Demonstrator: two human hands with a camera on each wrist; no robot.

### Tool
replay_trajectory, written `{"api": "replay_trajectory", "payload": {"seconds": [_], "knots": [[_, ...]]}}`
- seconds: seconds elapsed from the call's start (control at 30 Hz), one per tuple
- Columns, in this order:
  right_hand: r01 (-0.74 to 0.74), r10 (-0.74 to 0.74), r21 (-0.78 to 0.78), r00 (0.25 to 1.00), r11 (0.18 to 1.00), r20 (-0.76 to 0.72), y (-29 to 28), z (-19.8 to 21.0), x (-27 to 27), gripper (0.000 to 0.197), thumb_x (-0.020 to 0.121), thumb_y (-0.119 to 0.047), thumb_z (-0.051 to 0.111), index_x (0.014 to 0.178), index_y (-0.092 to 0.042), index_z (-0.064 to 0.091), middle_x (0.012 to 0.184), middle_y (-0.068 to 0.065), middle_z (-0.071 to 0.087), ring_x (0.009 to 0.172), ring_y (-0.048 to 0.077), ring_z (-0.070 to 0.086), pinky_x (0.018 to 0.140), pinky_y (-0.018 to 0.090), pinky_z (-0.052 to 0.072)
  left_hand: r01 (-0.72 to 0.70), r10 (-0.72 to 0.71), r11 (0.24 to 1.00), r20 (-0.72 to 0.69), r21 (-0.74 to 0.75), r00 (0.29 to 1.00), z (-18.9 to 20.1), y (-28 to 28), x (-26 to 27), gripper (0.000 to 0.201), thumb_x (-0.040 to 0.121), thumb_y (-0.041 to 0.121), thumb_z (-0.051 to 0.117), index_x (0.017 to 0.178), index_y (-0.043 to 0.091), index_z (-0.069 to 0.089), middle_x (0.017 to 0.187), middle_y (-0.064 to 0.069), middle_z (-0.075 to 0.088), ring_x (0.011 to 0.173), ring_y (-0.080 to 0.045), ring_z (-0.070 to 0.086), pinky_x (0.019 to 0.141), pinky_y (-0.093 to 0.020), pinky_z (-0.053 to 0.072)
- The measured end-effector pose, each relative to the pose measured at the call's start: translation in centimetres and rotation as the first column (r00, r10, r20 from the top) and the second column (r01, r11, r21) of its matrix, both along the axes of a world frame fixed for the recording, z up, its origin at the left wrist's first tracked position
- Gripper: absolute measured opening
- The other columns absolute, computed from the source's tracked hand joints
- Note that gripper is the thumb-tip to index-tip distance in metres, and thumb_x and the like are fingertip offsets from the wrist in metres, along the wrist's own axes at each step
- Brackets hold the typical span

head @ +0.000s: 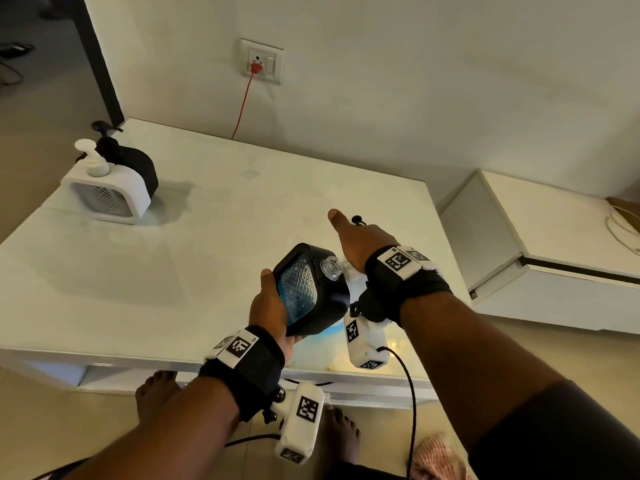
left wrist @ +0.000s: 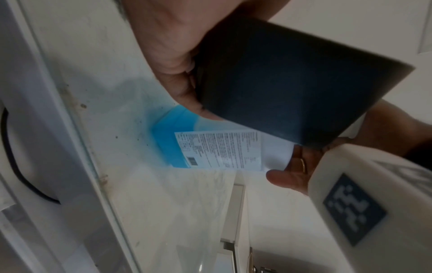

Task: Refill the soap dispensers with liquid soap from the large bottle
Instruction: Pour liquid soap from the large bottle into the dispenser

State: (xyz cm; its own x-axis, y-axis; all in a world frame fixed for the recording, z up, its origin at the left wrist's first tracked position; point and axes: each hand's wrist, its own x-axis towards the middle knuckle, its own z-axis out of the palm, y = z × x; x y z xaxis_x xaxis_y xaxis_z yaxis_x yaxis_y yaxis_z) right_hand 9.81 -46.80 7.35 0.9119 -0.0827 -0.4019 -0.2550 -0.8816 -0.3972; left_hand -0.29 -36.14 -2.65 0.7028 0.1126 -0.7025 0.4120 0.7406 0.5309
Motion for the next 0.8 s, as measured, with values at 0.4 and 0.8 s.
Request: {"api": "replay_trajectory", "payload": {"seconds": [0.4,0.8], "knots": [[0.014,-0.009,0.085,0.998,0.996,-0.060,0.1,0.8,0.2,0.082,0.088,-0.081,0.021,0.121,-0.015,0.057,0.123,0.011,0.058,0.098,0.027,0.054,0.091,0.035,0.039,-0.017,0.017,1.000,0.000,0.006,1.000,-0.1,-0.1,-0.2,0.050,0.105,0.062,0.037,0.130,0.025,0.061,0.125,-0.016,0.068,0.109,-0.036,0.067,0.088,-0.050,0.057],[0.017,0.002,0.152,0.992,0.988,-0.129,0.2,1.0,0.0,0.077,0.088,-0.081,0.021,0.112,-0.017,0.057,0.107,0.012,0.057,0.091,0.026,0.052,0.093,0.038,0.038,-0.022,0.022,1.000,0.009,0.011,1.000,-0.2,-0.2,0.1,0.048,0.106,0.060,0.038,0.128,0.024,0.061,0.124,-0.018,0.067,0.108,-0.038,0.066,0.078,-0.046,0.057]]}}
